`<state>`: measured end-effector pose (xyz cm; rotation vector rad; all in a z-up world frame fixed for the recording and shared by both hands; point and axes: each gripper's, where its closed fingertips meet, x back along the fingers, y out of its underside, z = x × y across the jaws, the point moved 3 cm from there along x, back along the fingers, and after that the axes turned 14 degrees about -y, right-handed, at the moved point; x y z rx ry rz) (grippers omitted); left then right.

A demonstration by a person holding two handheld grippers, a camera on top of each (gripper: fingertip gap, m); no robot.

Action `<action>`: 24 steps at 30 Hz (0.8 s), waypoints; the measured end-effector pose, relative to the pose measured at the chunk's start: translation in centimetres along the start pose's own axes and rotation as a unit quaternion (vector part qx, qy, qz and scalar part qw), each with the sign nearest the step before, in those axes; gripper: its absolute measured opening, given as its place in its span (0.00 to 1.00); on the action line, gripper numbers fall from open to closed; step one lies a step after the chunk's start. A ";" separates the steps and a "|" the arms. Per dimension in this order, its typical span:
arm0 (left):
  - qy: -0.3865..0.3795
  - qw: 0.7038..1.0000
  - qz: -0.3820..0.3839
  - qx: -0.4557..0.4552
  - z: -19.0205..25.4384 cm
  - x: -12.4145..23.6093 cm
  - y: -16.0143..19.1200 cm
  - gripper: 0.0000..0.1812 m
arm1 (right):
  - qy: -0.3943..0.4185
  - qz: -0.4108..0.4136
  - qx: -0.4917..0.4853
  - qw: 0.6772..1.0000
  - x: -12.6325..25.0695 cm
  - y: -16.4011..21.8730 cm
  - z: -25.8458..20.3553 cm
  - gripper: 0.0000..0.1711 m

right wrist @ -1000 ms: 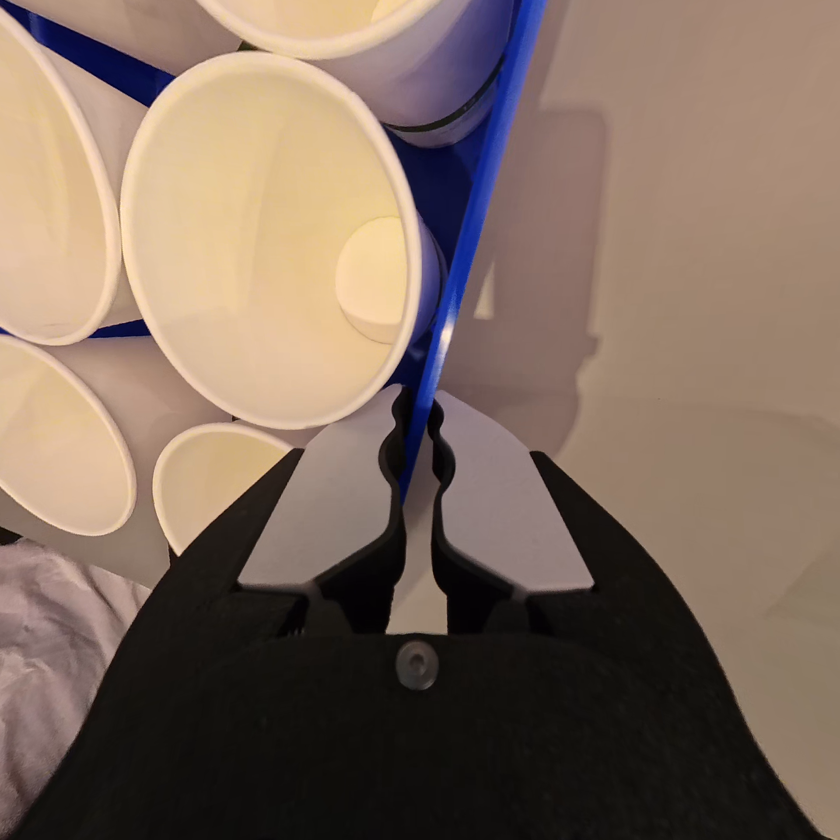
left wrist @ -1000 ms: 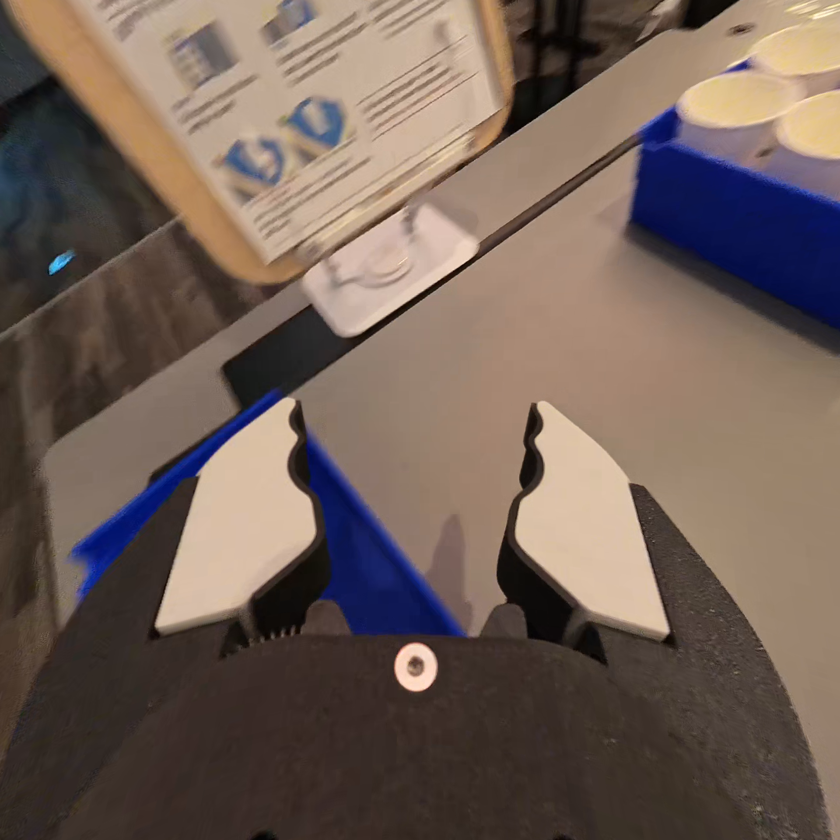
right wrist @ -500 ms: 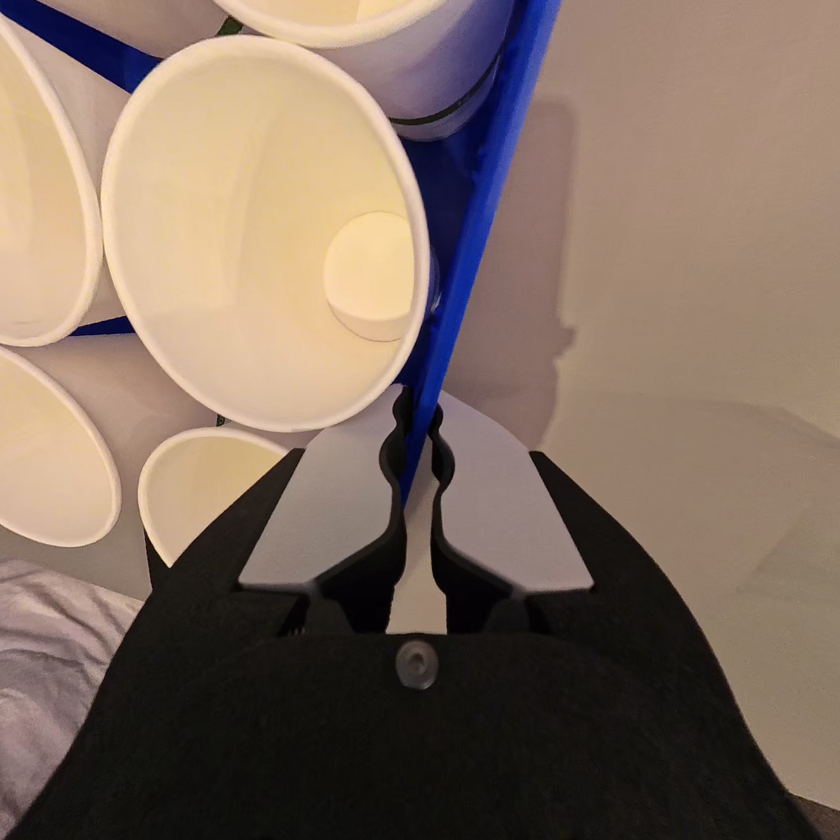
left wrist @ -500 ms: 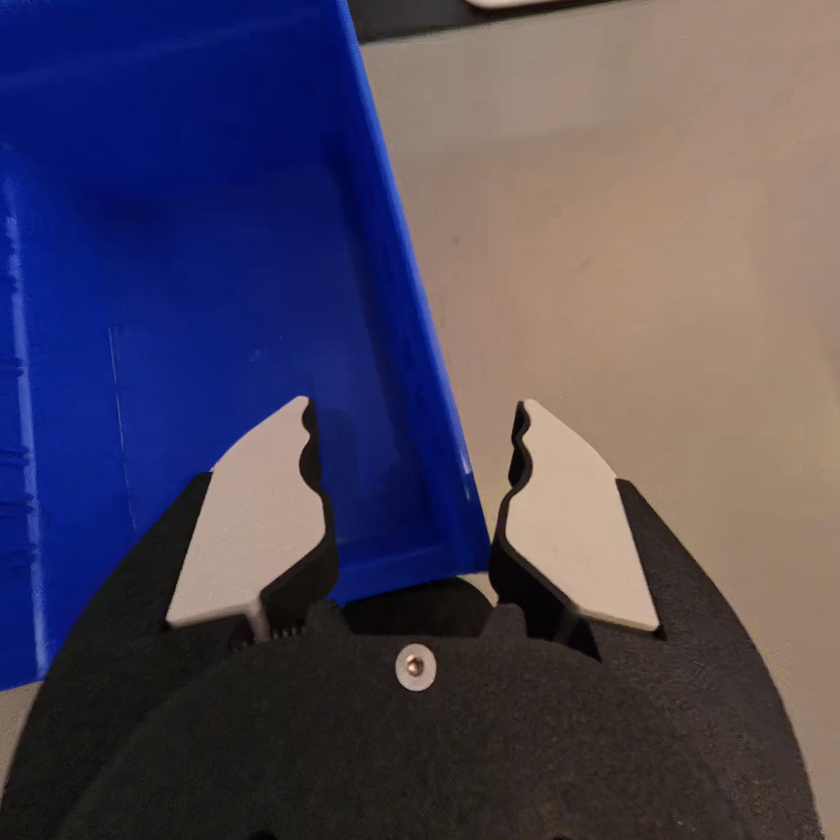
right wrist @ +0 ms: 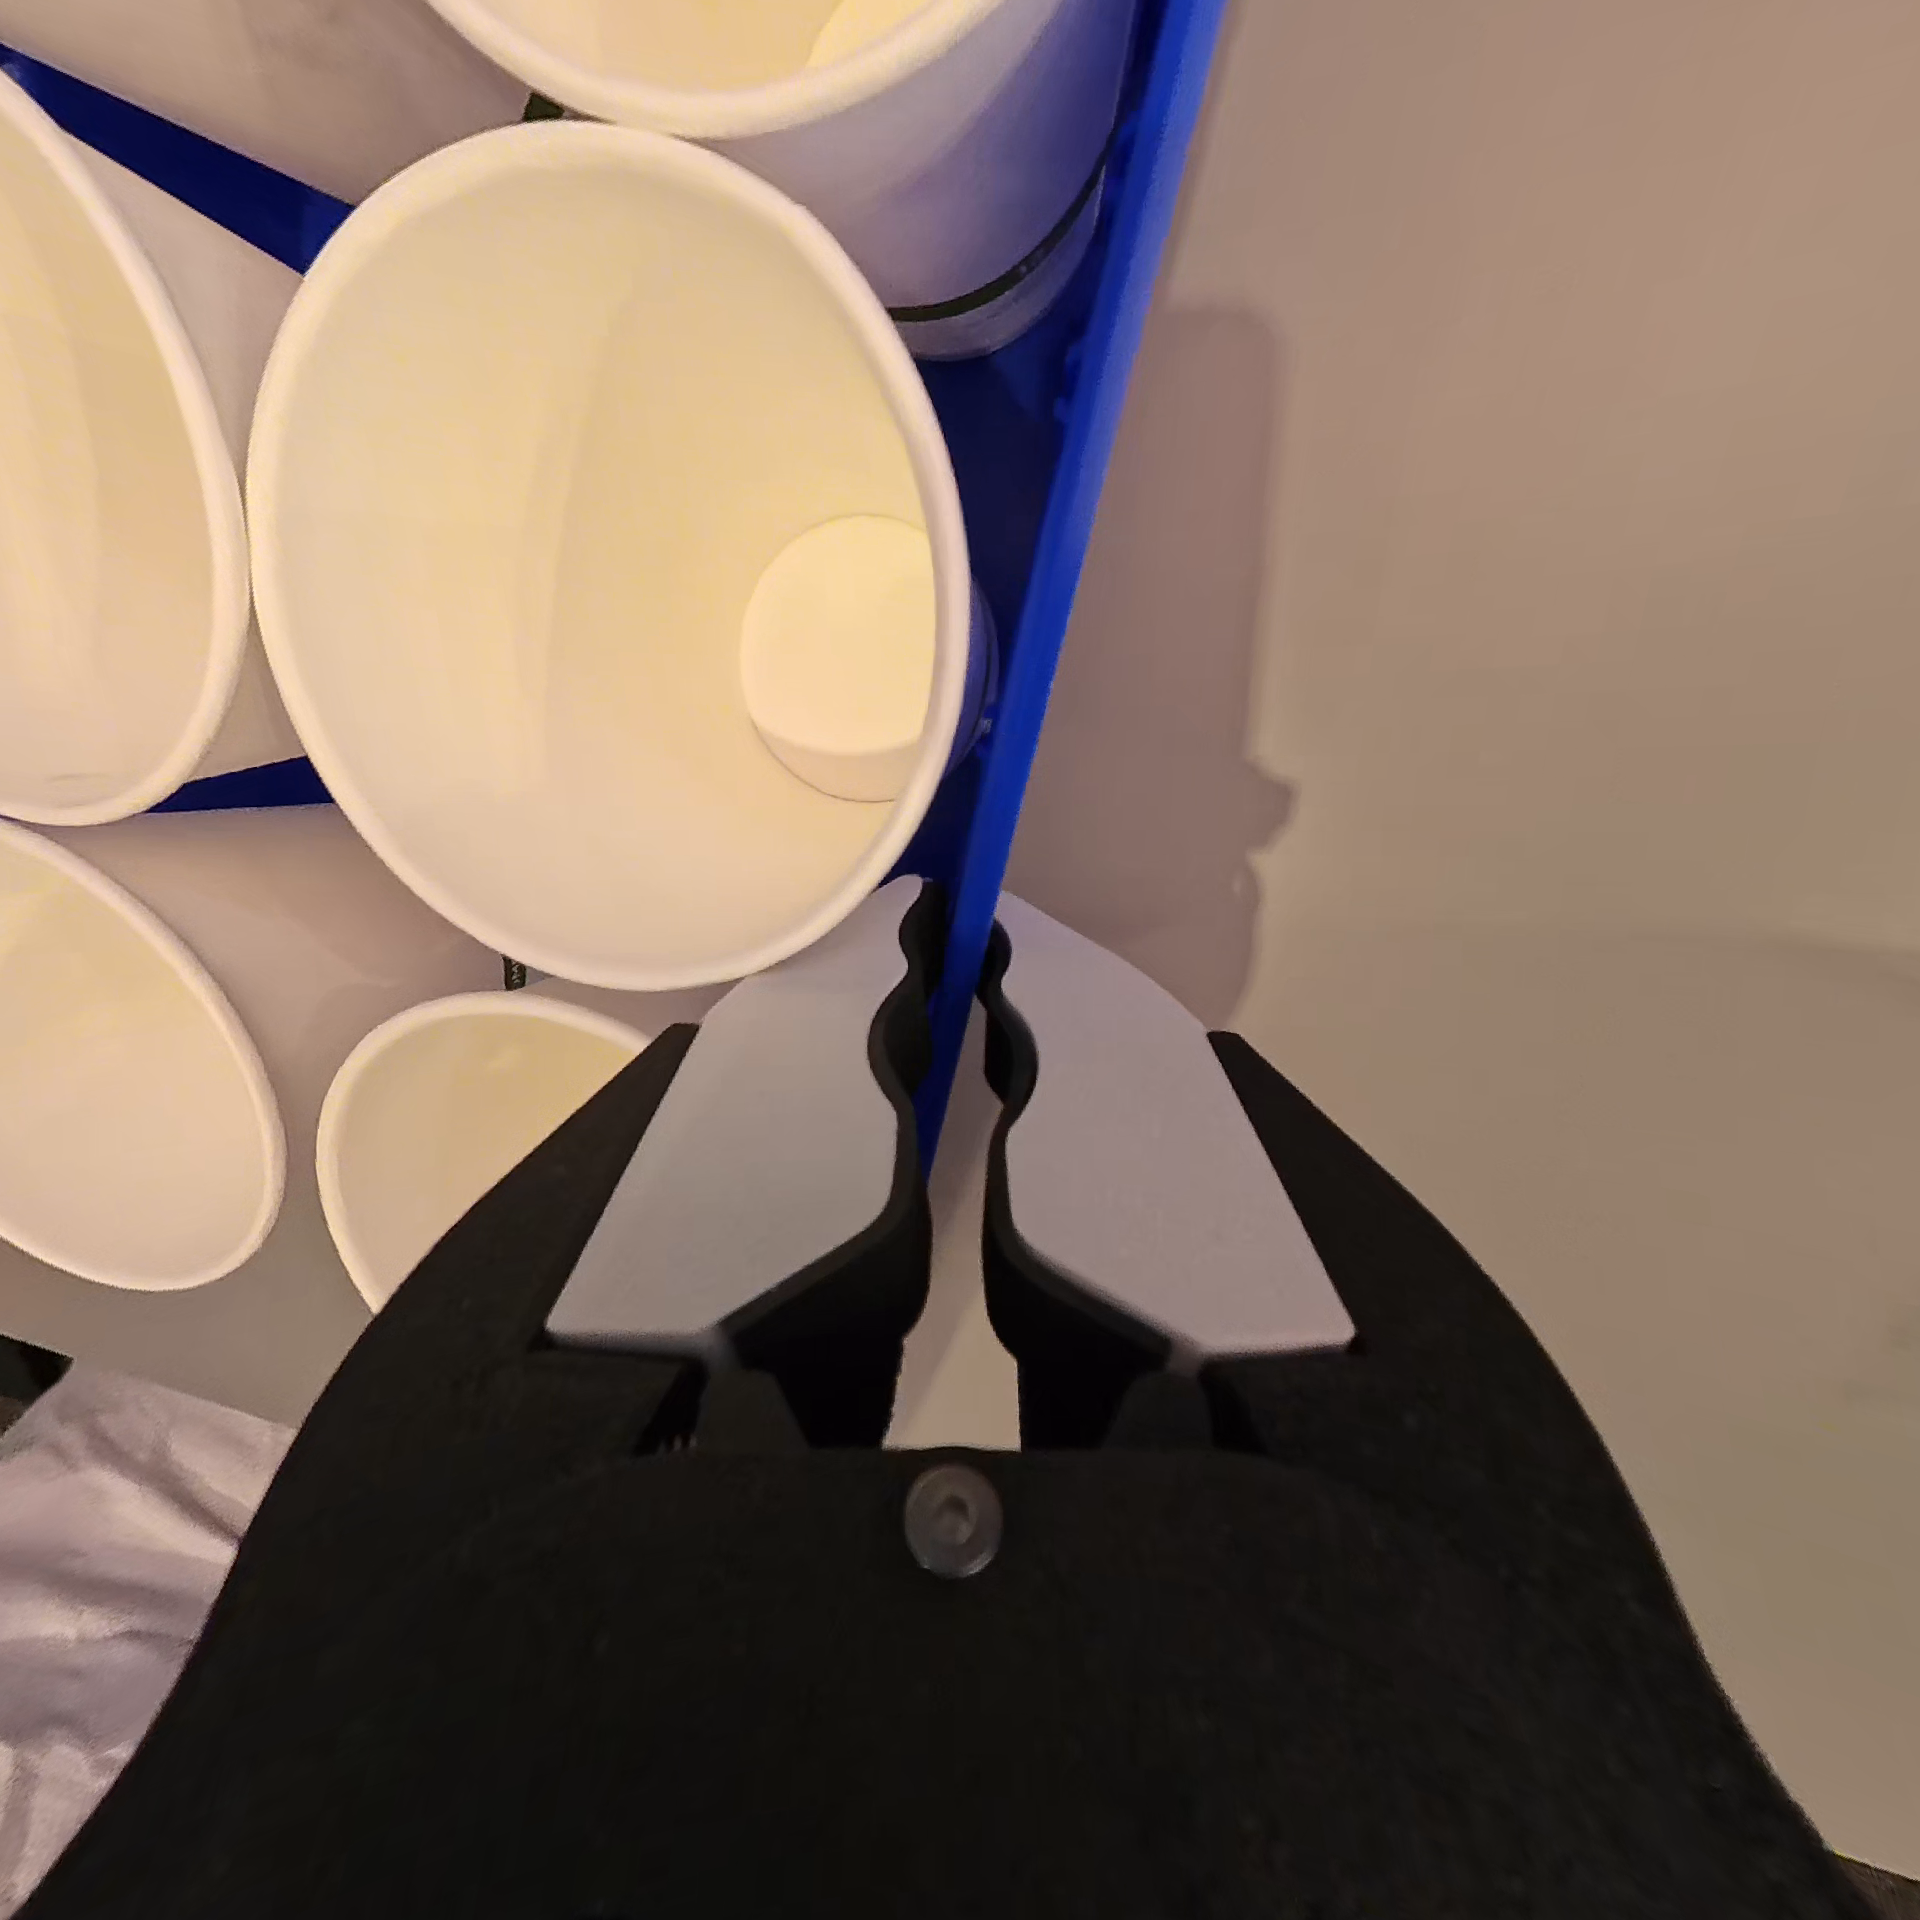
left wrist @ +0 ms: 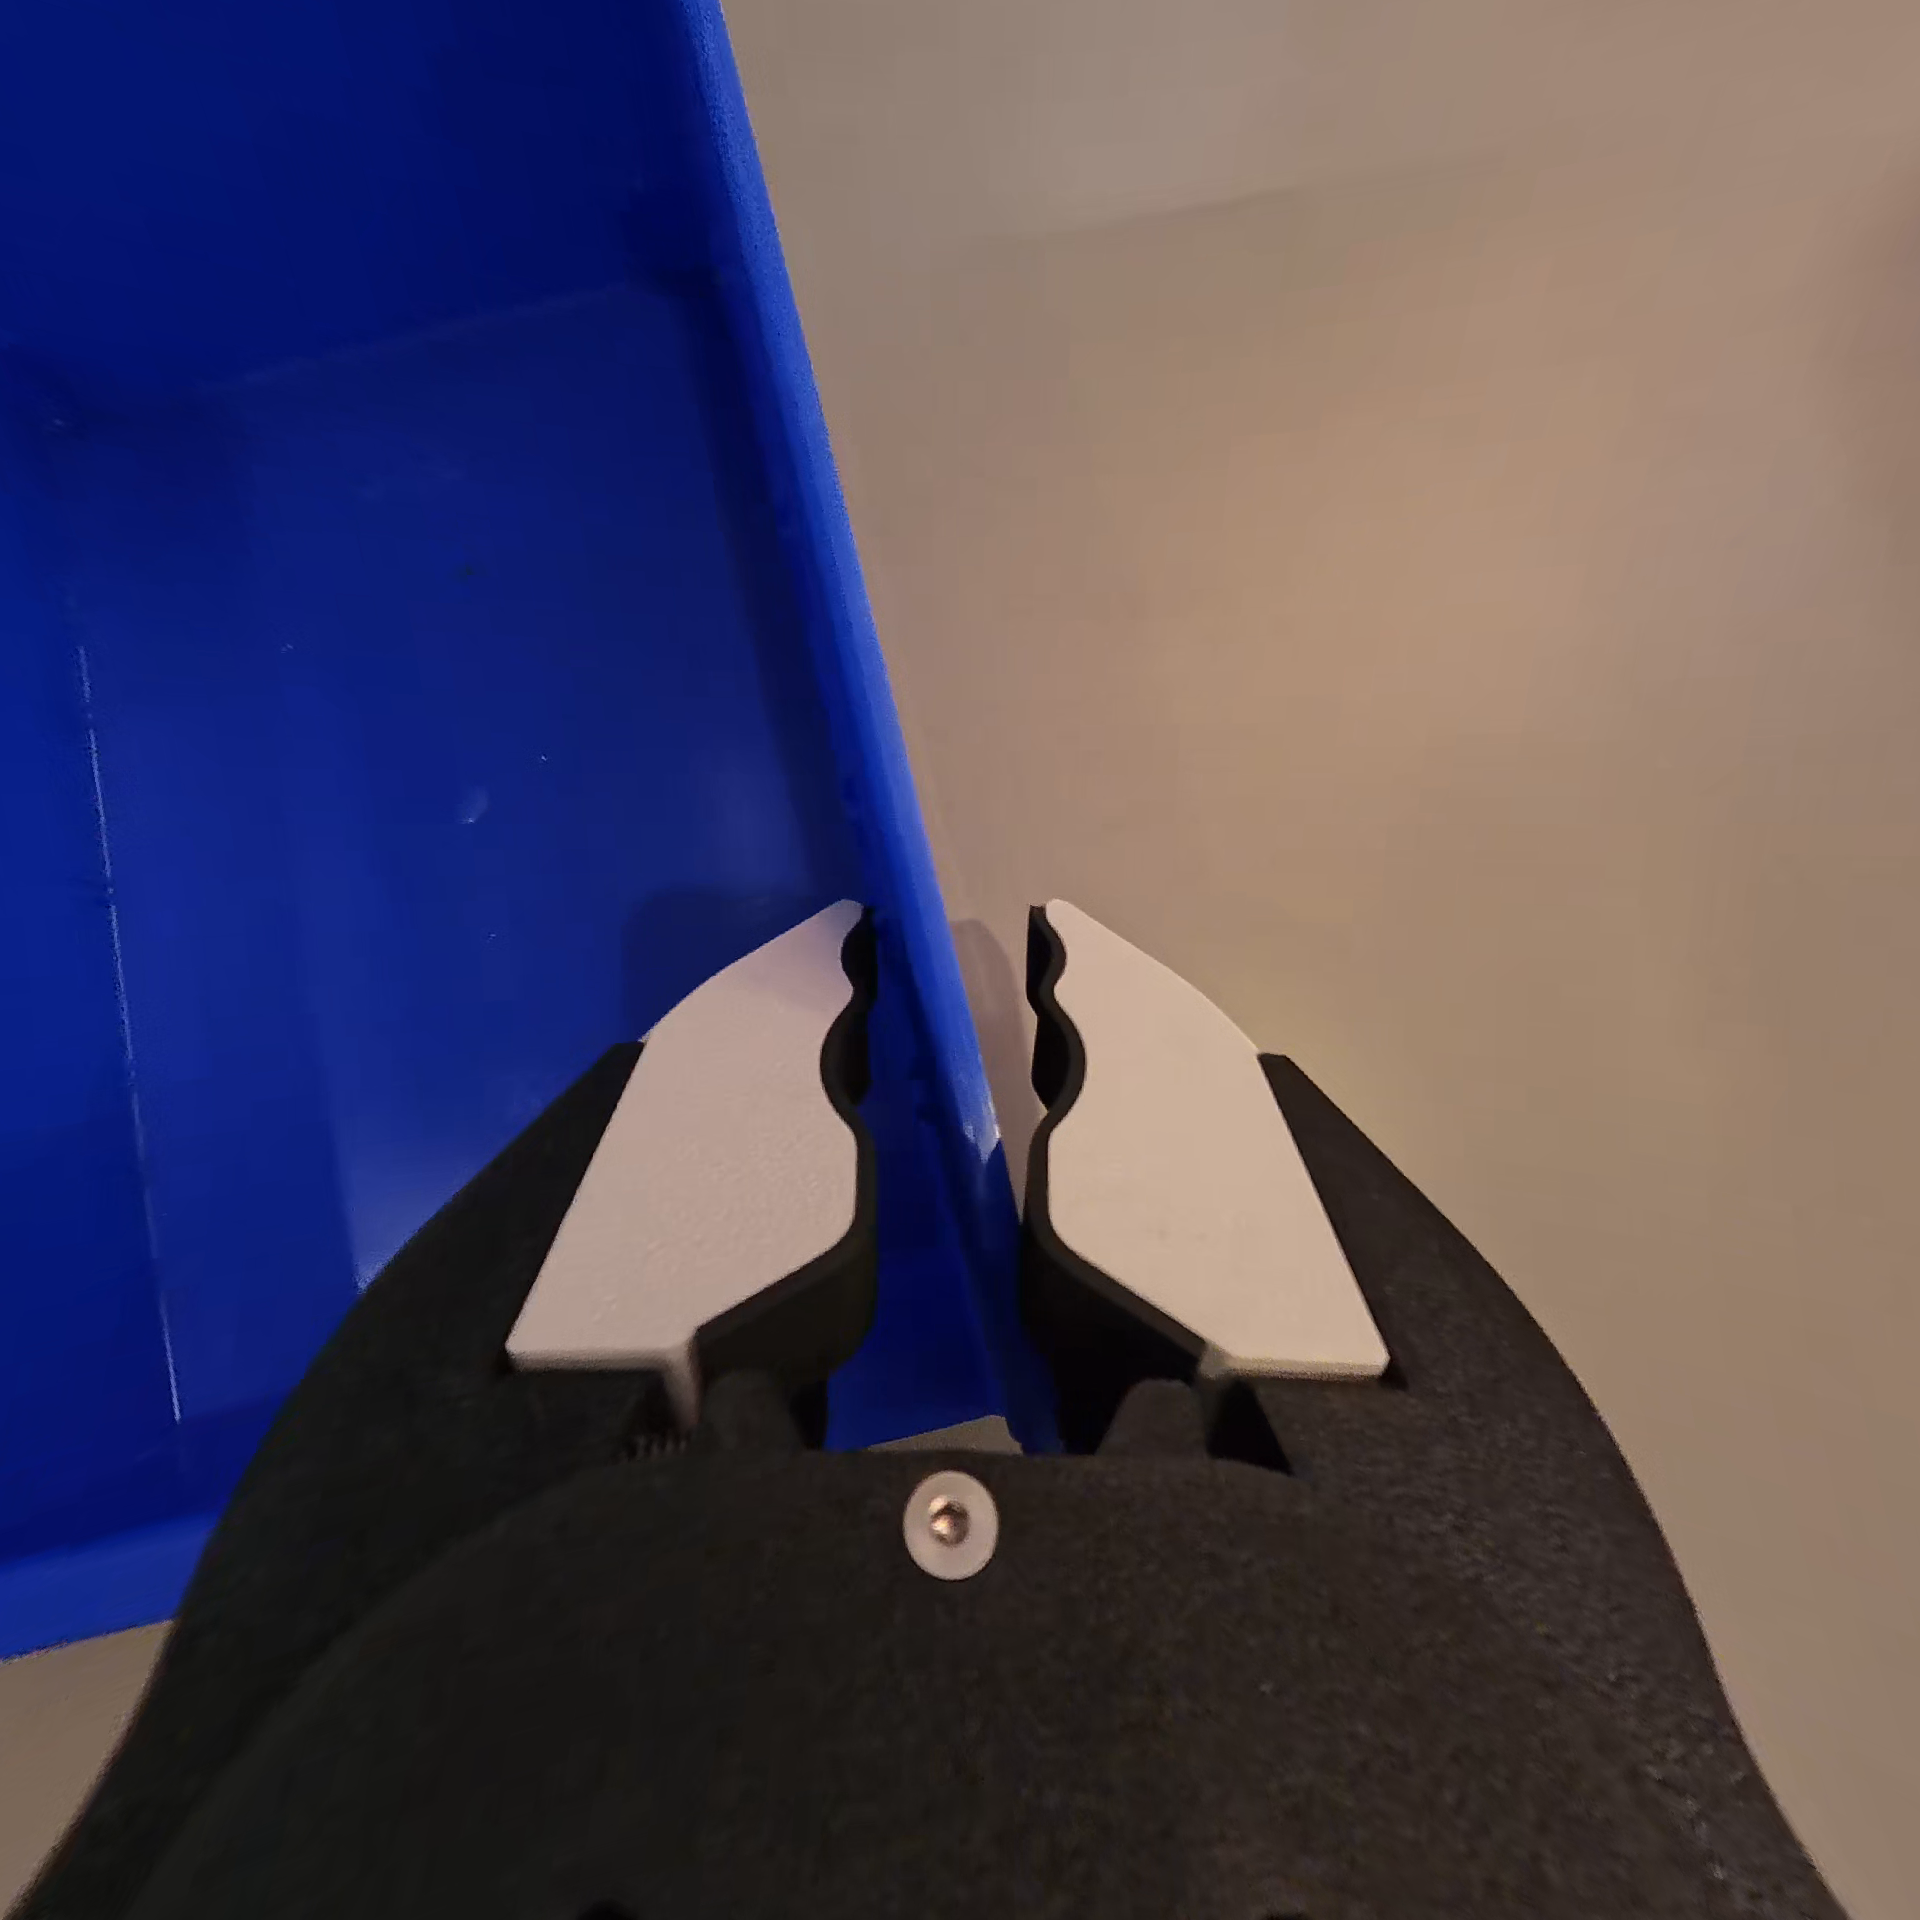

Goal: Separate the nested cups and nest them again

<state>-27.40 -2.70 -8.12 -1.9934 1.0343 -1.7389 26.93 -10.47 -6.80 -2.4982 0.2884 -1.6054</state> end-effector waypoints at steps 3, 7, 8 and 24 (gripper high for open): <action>0.010 1.000 0.006 -0.003 3.3 0.6 -0.4 0.15 | -0.003 0.000 0.001 1.000 -0.9 -0.4 -1.9 0.03; 0.041 0.999 0.010 -0.018 8.0 1.7 -0.8 0.17 | -0.008 0.011 0.001 1.000 -2.4 -1.2 -4.5 0.03; 0.050 0.999 0.013 -0.017 9.1 1.9 -1.0 0.18 | -0.010 0.017 0.002 1.000 -2.8 -1.4 -5.2 0.03; 0.151 0.987 0.054 0.023 17.0 3.4 -2.8 0.29 | -0.018 0.036 0.015 0.999 -5.4 -2.3 -10.1 0.03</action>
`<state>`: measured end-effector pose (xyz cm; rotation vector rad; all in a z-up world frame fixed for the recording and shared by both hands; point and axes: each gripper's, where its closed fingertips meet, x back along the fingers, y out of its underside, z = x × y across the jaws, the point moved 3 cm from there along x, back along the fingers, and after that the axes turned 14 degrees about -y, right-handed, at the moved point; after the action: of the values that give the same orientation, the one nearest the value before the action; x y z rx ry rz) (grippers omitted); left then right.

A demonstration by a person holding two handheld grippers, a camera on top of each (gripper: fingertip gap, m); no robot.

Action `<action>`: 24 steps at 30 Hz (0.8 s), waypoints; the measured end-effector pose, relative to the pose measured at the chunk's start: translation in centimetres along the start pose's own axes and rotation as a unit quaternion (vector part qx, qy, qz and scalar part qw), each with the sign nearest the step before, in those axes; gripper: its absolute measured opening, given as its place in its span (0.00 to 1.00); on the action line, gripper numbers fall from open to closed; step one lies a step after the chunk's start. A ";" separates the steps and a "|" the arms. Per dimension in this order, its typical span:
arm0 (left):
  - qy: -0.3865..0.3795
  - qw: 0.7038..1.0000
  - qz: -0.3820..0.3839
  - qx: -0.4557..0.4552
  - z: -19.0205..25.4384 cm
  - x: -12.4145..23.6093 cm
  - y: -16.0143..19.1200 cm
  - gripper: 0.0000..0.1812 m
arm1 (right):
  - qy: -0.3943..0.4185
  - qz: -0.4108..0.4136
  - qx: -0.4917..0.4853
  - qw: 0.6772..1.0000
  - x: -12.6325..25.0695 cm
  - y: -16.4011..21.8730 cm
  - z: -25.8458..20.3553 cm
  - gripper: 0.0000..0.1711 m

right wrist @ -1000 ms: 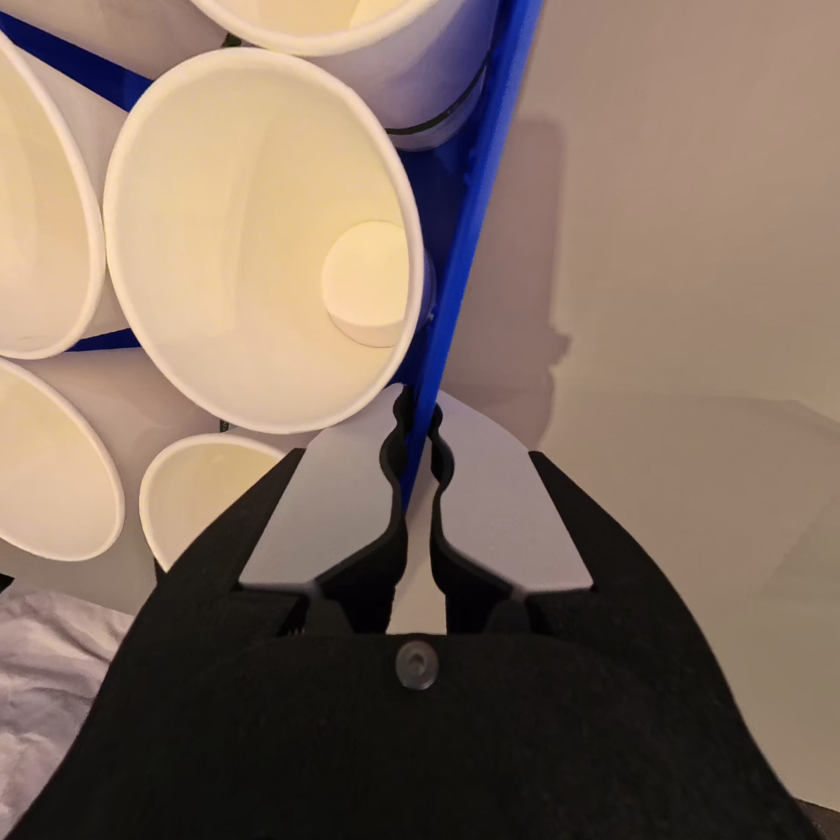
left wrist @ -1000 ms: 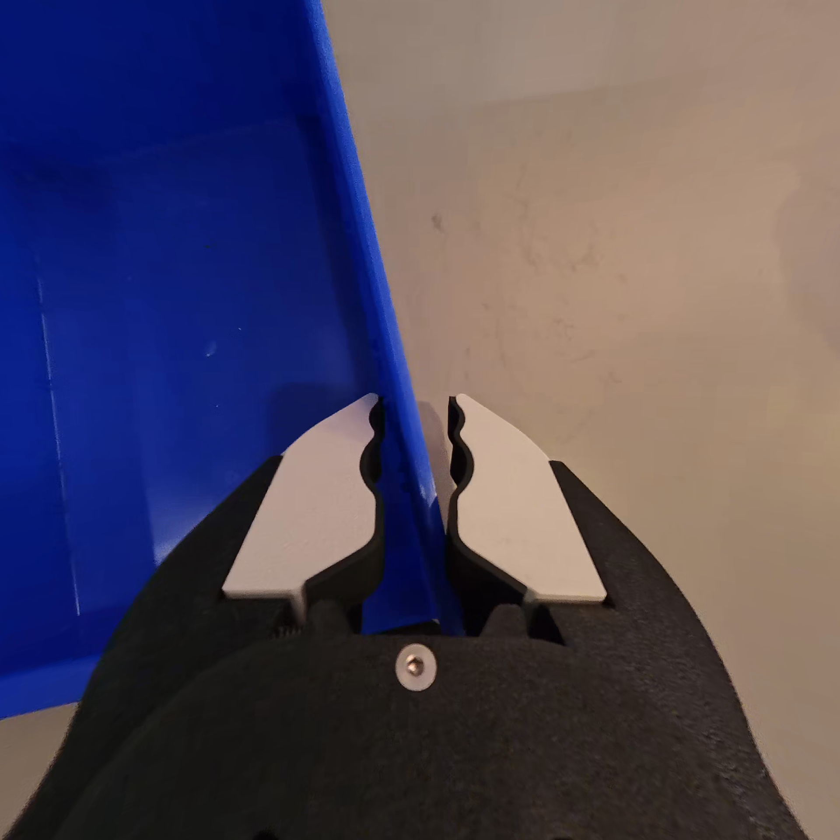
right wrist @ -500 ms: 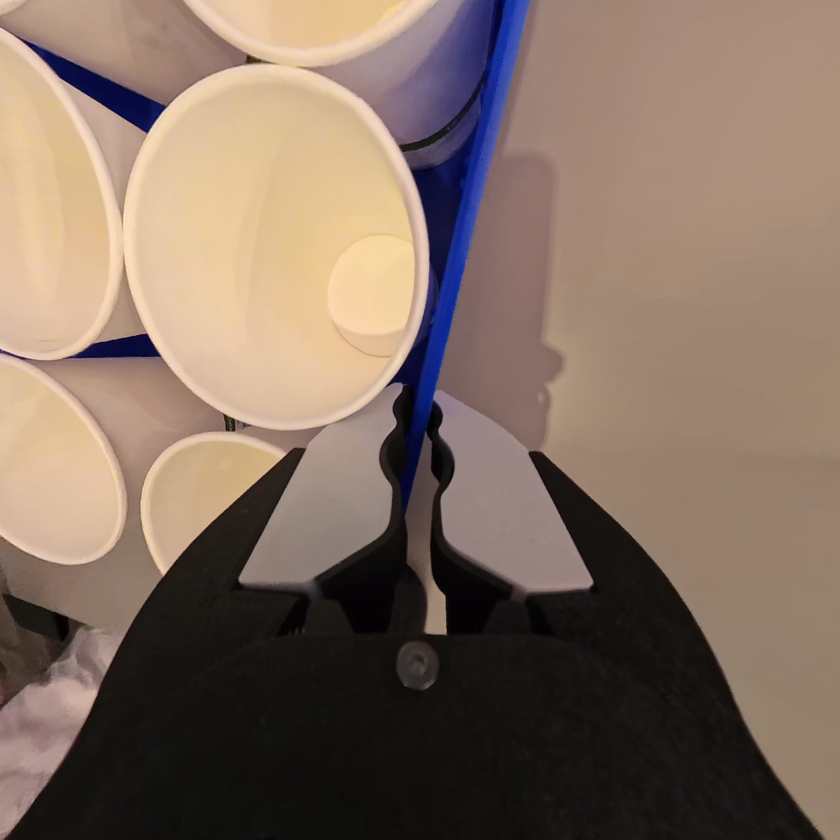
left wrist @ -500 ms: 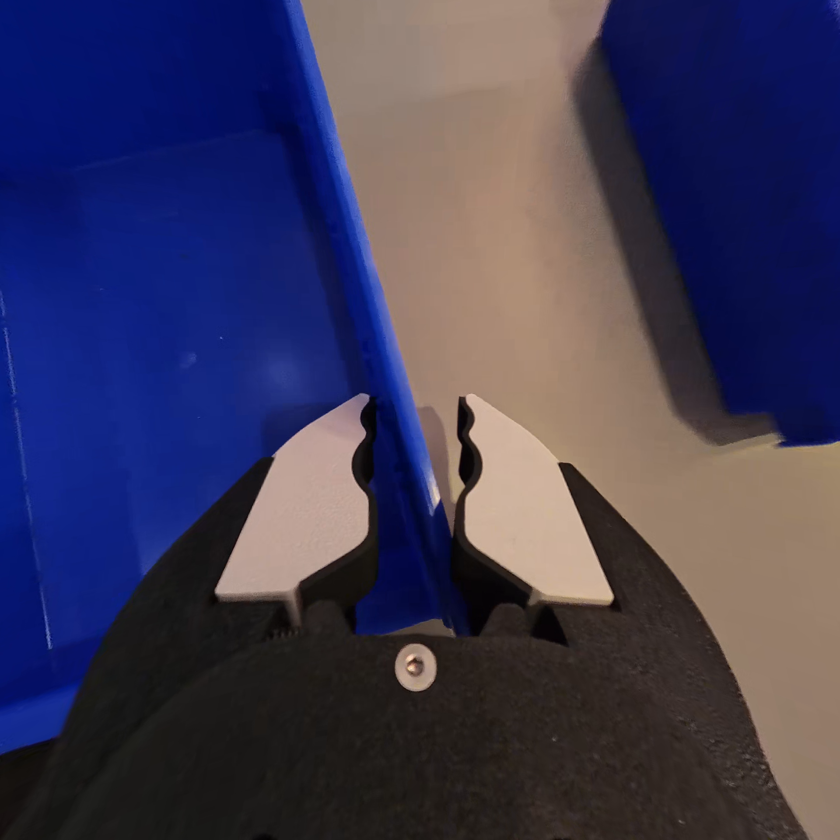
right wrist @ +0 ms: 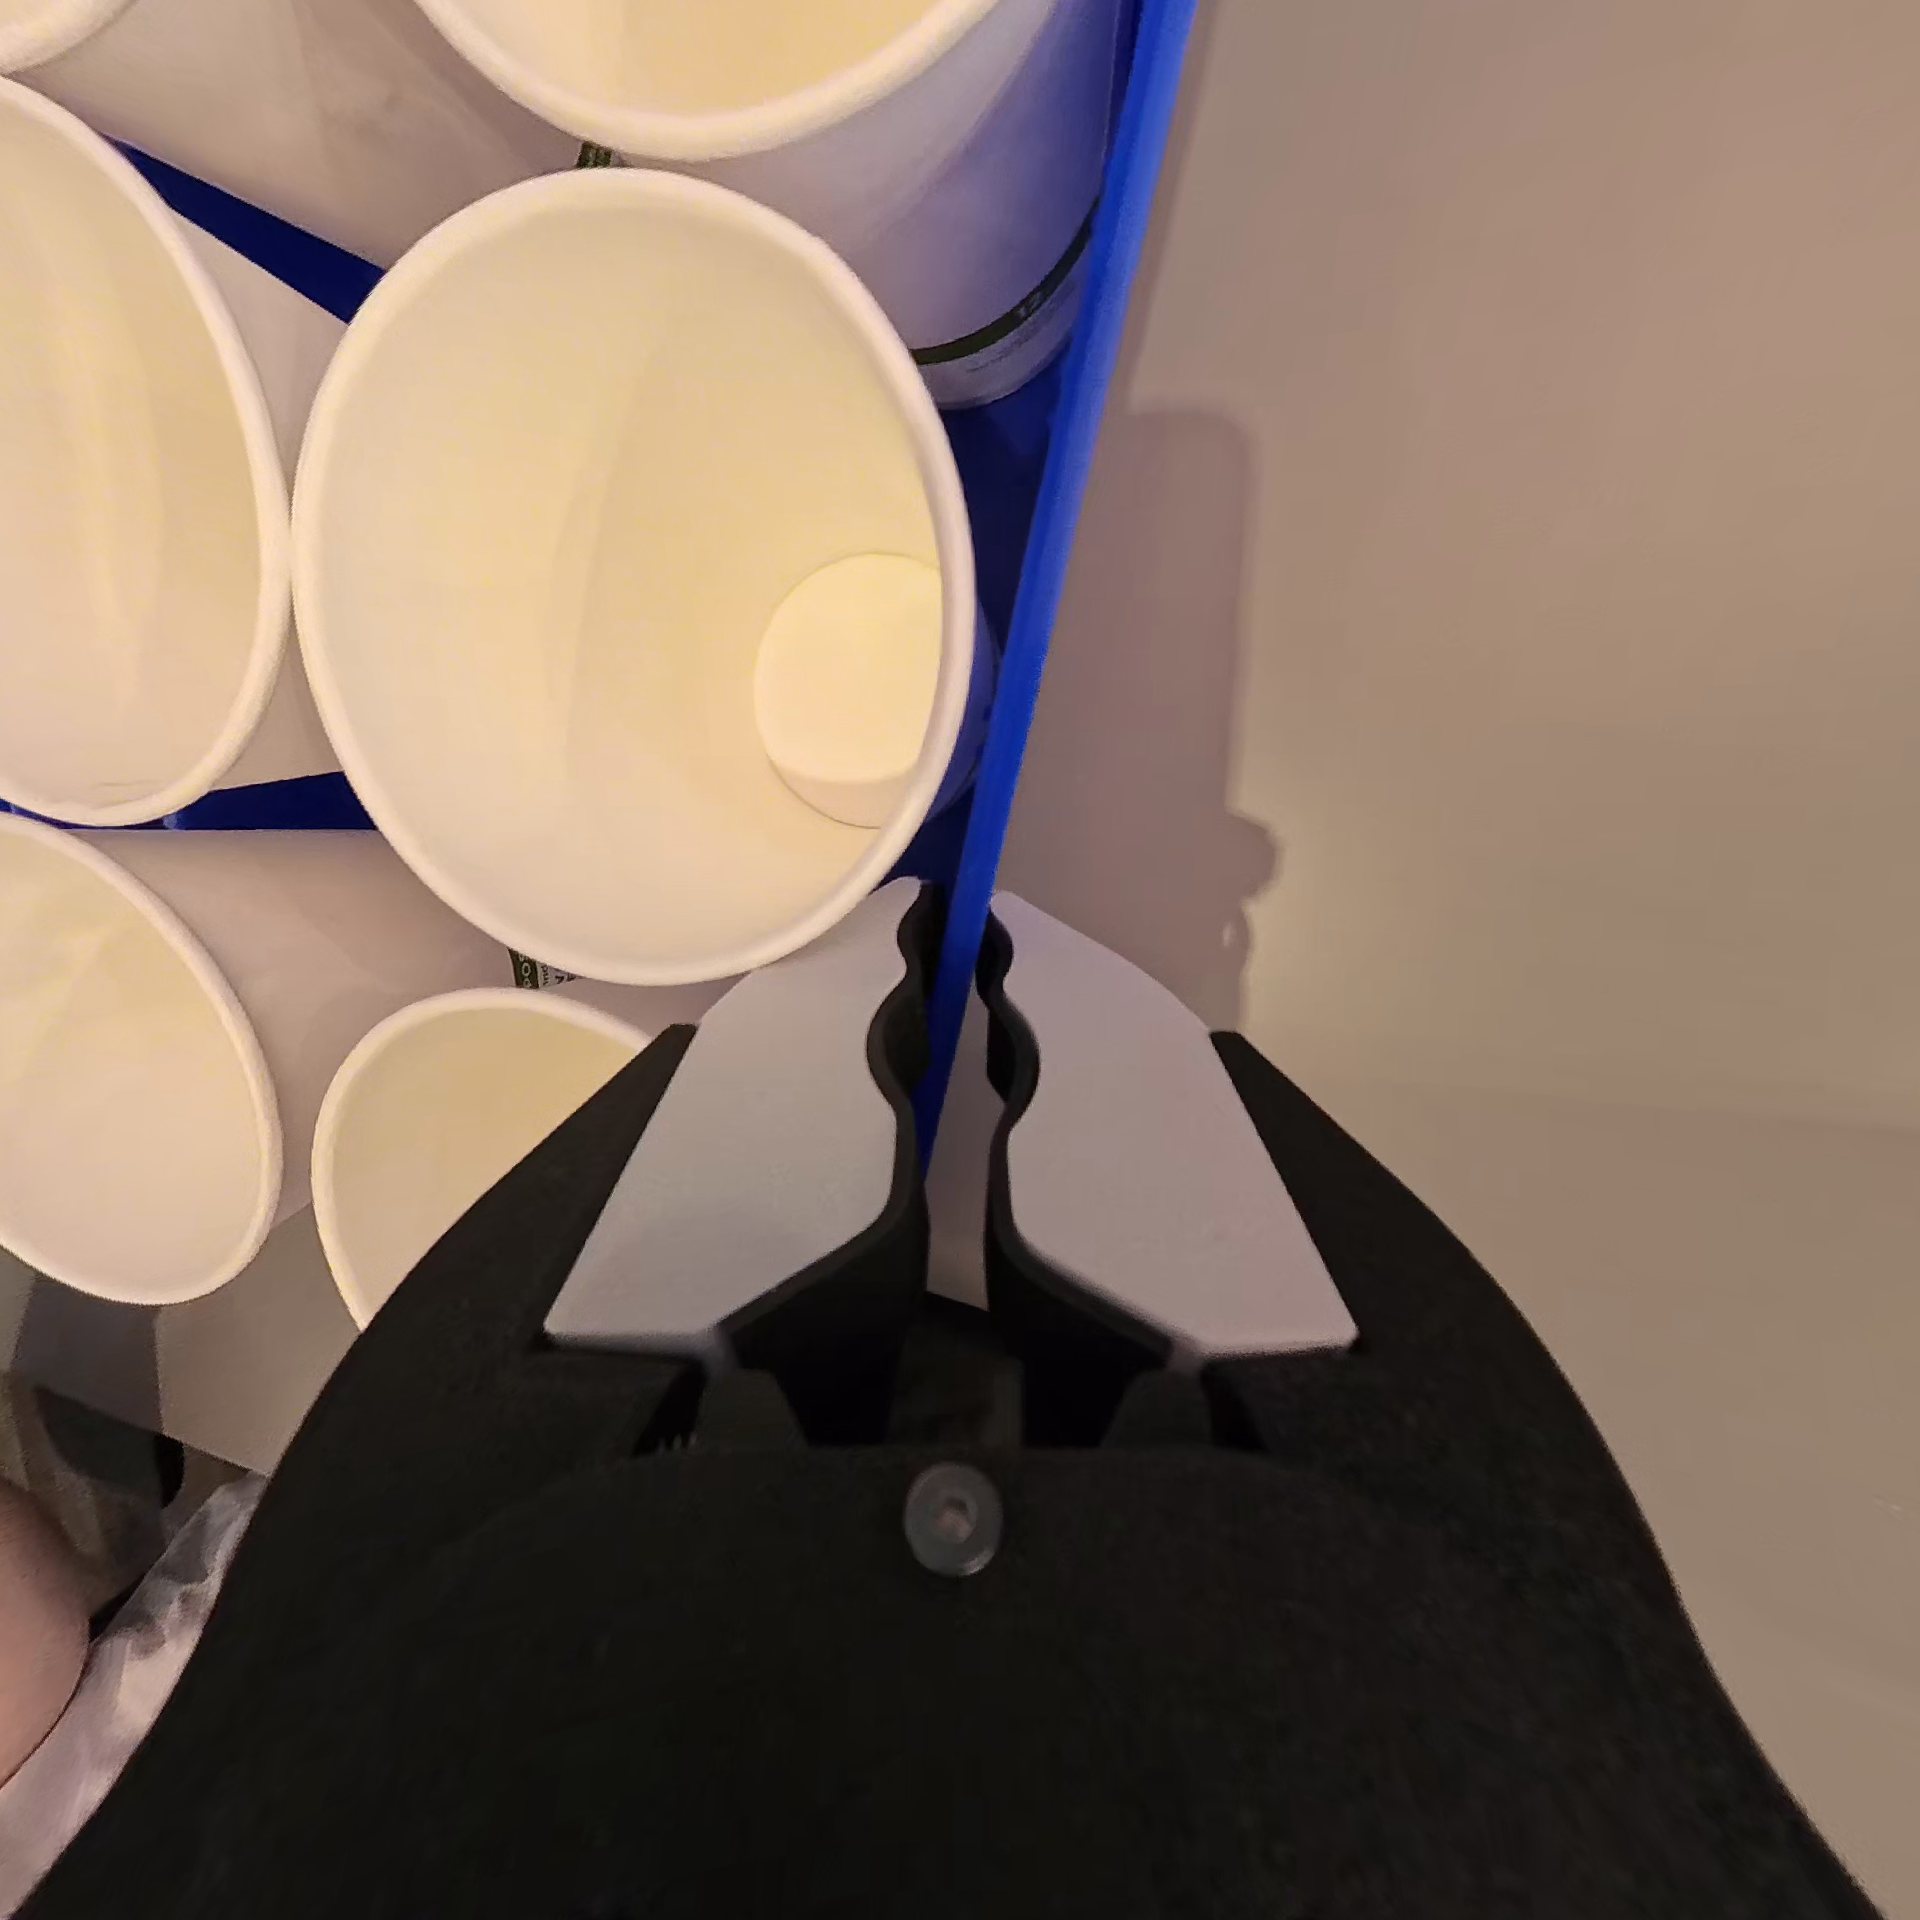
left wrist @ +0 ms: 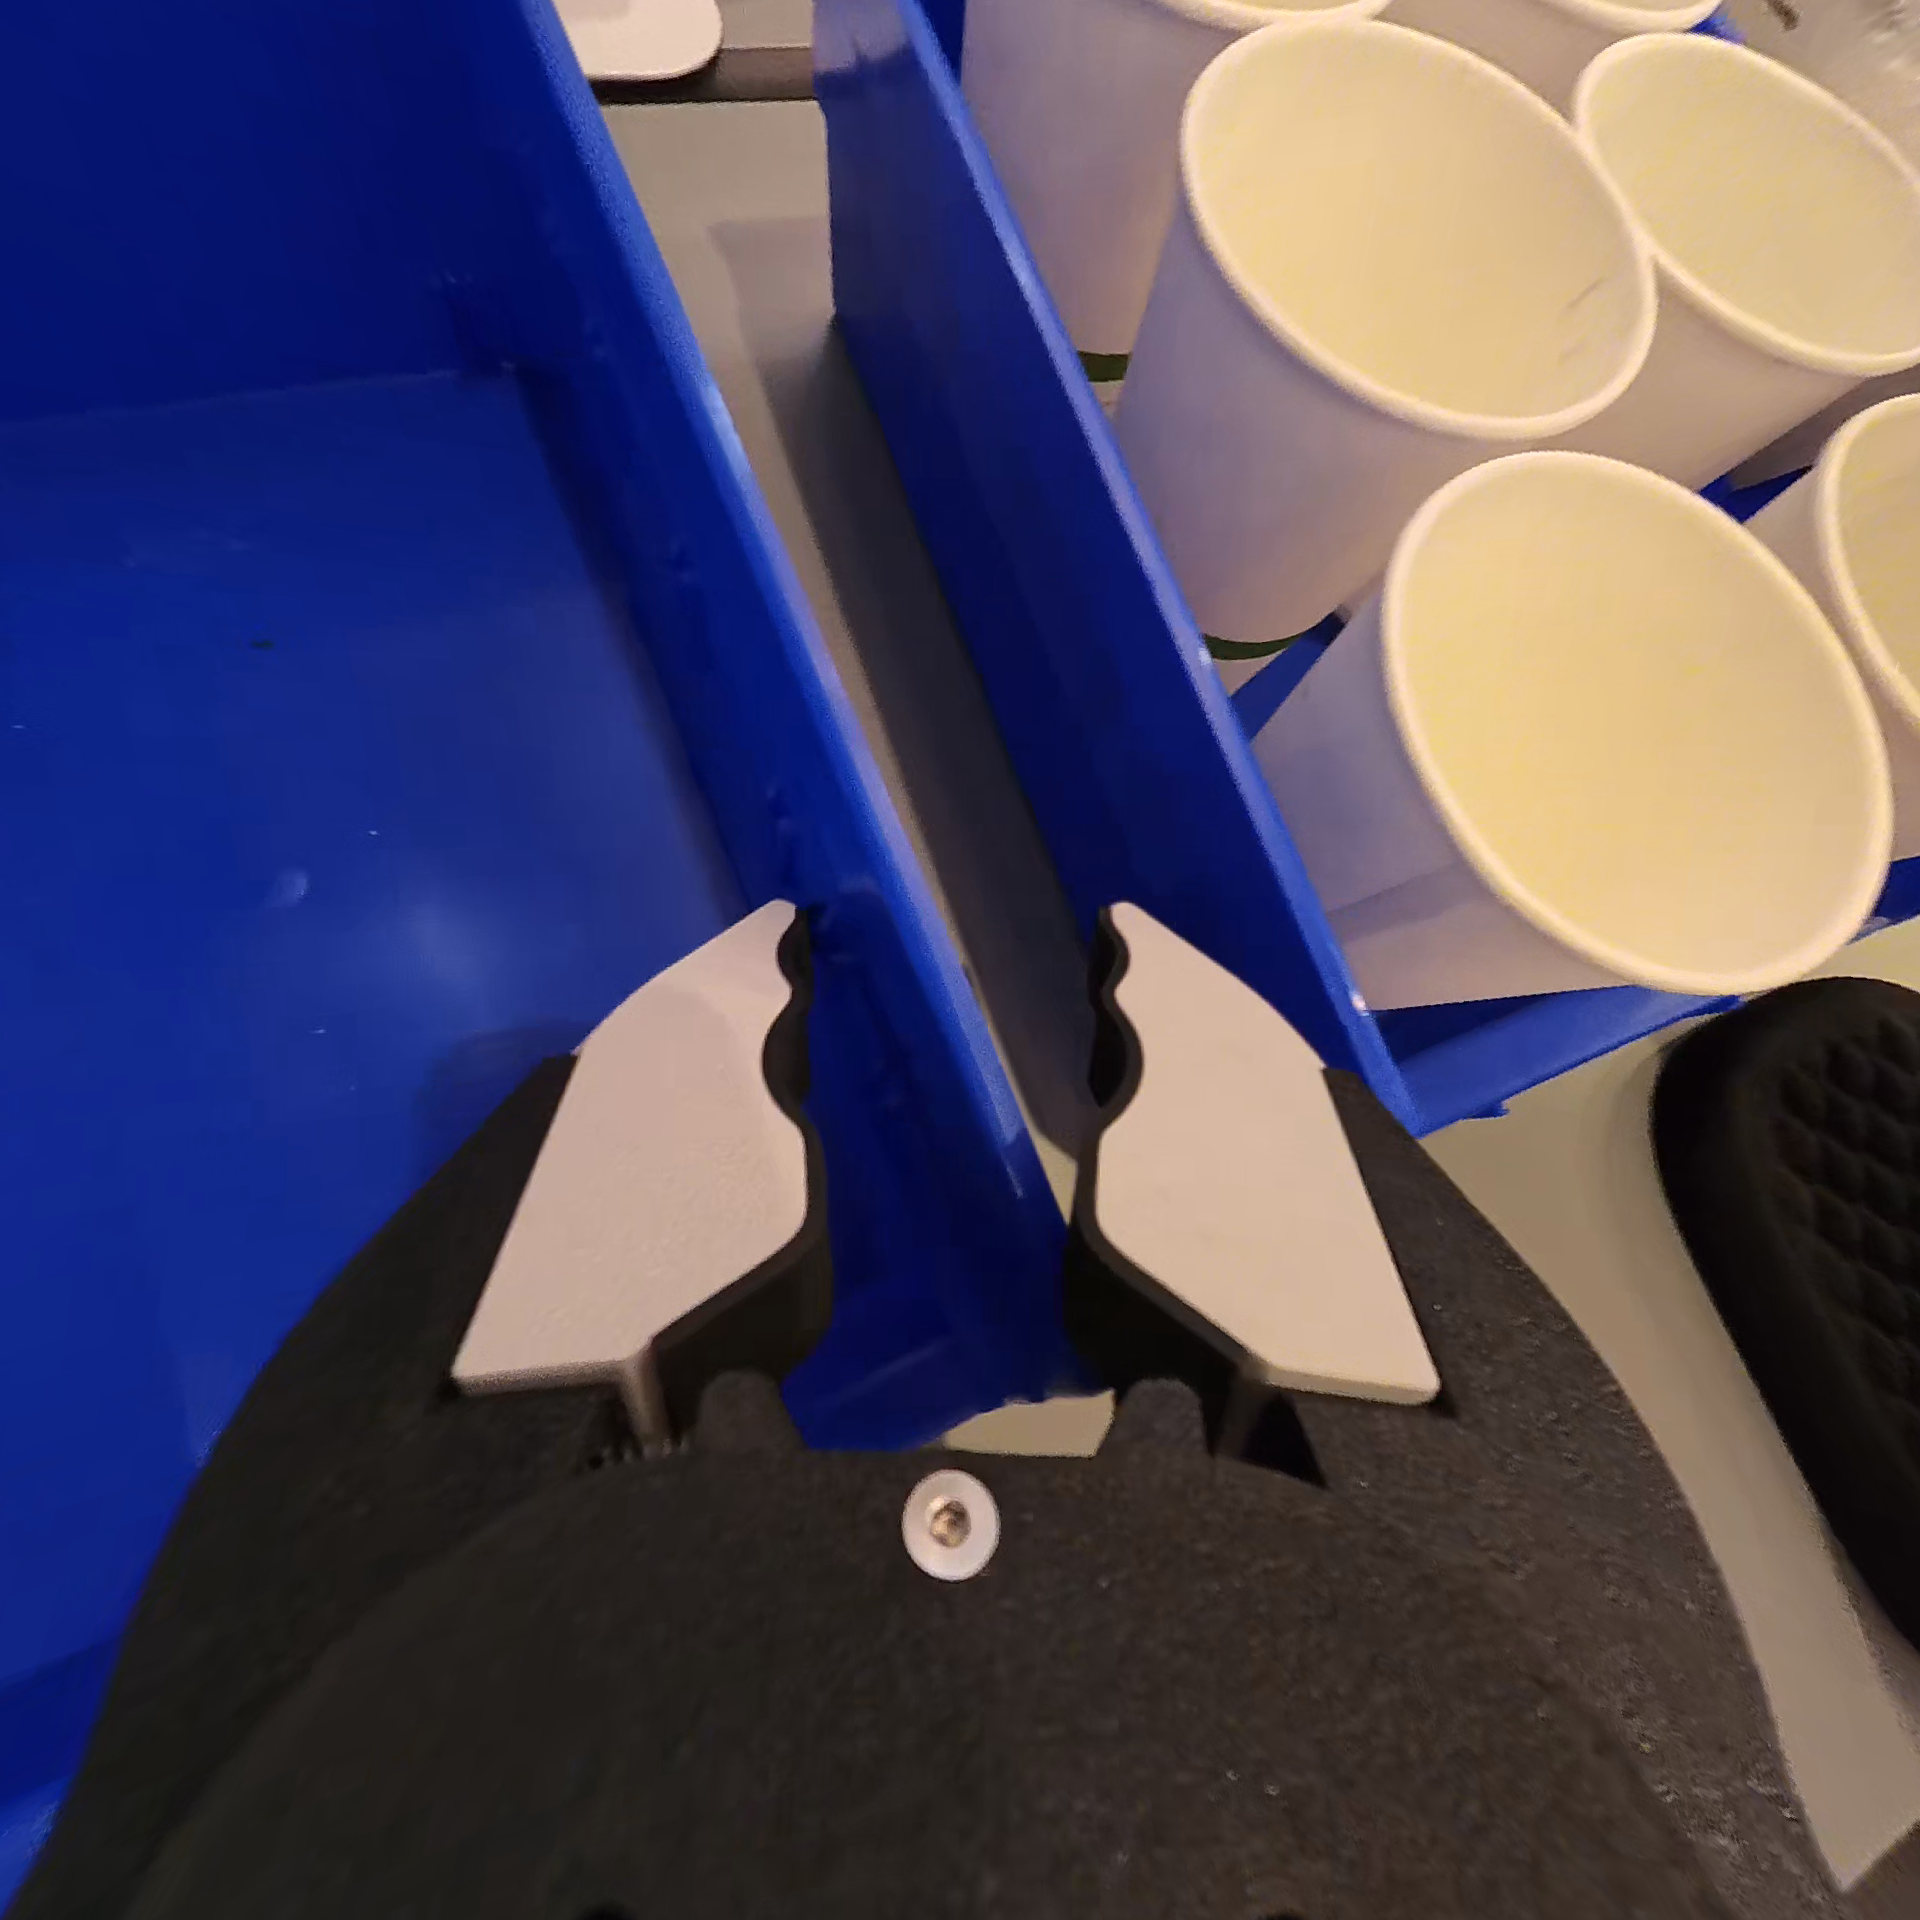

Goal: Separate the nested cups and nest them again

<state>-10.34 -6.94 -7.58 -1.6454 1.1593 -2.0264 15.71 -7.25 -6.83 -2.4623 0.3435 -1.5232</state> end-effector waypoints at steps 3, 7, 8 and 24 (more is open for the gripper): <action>0.021 1.000 0.002 0.001 0.8 0.1 0.0 0.31 | 0.002 -0.004 -0.006 1.000 -0.4 0.0 0.1 0.04; -0.001 0.997 0.072 0.004 -0.1 1.8 -1.6 0.33 | 0.007 -0.007 -0.009 1.000 -1.0 0.1 0.3 0.05; -0.008 0.995 0.099 0.001 -0.5 2.8 -2.3 0.32 | 0.011 -0.010 -0.006 1.000 -1.0 0.1 0.3 0.04; 0.028 0.986 0.162 -0.014 -6.5 13.3 -2.3 0.34 | 0.003 -0.017 -0.055 0.998 0.3 0.7 2.0 0.03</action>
<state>-19.80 -11.62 3.03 -1.3173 1.3782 -1.8657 17.60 -7.87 -7.69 -2.5600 0.3975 -1.5646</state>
